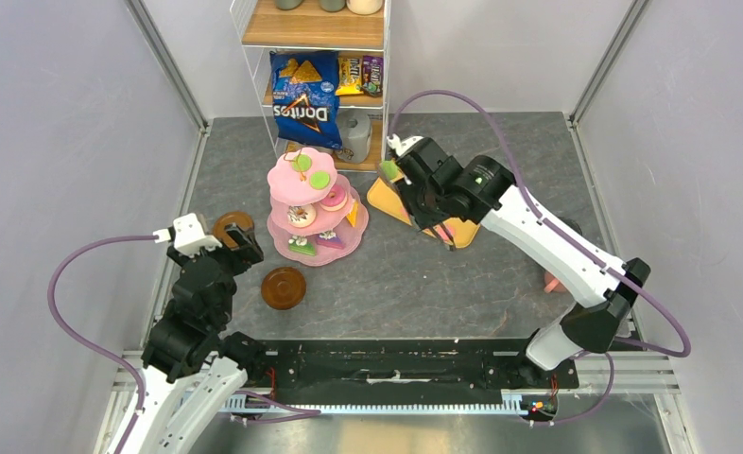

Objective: Serve the afternoon tea

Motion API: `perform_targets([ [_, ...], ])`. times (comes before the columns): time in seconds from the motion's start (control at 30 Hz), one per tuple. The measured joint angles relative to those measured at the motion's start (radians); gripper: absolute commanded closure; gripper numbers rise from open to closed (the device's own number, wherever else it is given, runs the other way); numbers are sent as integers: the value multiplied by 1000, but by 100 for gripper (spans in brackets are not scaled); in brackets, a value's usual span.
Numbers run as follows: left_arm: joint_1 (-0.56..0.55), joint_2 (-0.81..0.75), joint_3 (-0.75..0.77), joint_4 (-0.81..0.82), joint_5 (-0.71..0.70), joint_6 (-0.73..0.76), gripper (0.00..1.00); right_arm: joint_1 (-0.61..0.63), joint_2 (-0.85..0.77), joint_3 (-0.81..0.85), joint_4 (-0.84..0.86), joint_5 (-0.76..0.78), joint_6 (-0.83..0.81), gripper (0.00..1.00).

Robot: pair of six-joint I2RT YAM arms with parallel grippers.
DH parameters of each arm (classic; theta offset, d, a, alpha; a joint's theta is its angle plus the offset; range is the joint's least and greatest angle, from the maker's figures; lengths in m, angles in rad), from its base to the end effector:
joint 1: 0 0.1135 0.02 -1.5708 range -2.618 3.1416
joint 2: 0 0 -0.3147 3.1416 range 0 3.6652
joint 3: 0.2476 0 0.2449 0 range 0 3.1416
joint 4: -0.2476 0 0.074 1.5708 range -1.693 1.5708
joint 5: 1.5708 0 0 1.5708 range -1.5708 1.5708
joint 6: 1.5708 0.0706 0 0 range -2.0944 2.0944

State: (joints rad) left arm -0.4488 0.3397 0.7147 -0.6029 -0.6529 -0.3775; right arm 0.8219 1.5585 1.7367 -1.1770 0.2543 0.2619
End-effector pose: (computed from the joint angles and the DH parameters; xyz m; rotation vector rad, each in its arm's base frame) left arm 0.0627 0.0174 0.3318 -0.3944 1.7063 -0.0151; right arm 0.2283 0.2195 0.4097 -0.6061 2.4509 0.1063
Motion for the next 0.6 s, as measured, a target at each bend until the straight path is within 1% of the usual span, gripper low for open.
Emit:
perform_targets([
  [0.3,0,-27,-1,0,-11,-8,11,187,37,162,-13,26,-6,54],
  [0.6,0,-35,-2,0,-27,-15,11,267,183,327,-2,-9,-44,54],
])
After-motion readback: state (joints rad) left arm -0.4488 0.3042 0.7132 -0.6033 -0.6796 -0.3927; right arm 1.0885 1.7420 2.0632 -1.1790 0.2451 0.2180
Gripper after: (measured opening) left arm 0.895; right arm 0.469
